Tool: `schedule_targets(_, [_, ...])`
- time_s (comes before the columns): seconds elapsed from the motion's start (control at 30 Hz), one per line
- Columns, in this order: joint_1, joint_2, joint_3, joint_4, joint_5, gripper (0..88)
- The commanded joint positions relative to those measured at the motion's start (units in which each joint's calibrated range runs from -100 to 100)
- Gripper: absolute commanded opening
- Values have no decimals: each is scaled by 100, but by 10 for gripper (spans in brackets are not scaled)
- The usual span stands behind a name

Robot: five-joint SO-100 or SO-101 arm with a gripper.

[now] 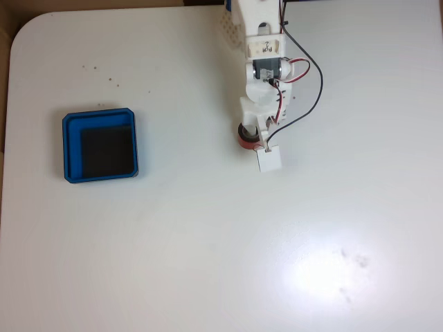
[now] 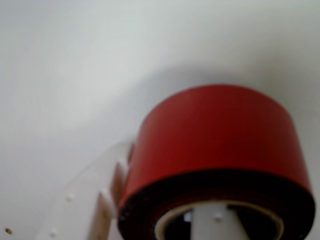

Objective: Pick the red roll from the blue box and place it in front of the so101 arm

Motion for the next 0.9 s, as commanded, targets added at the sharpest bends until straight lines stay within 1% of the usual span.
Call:
schedule_targets(0.0, [60,-44,-8,-87,-14,16])
schedule_targets(0.17, [60,-52,-17,-87,-14,21])
schedule_targets(0.33, [70,-69,-17,-87,-14,87])
schedule_targets(0.43, [70,-69,-17,-87,-14,103])
schedule_targets(0.77, [70,-94,-17,-87,-14,103])
schedule_targets(0.87, [70,-336,-17,-87,-14,103])
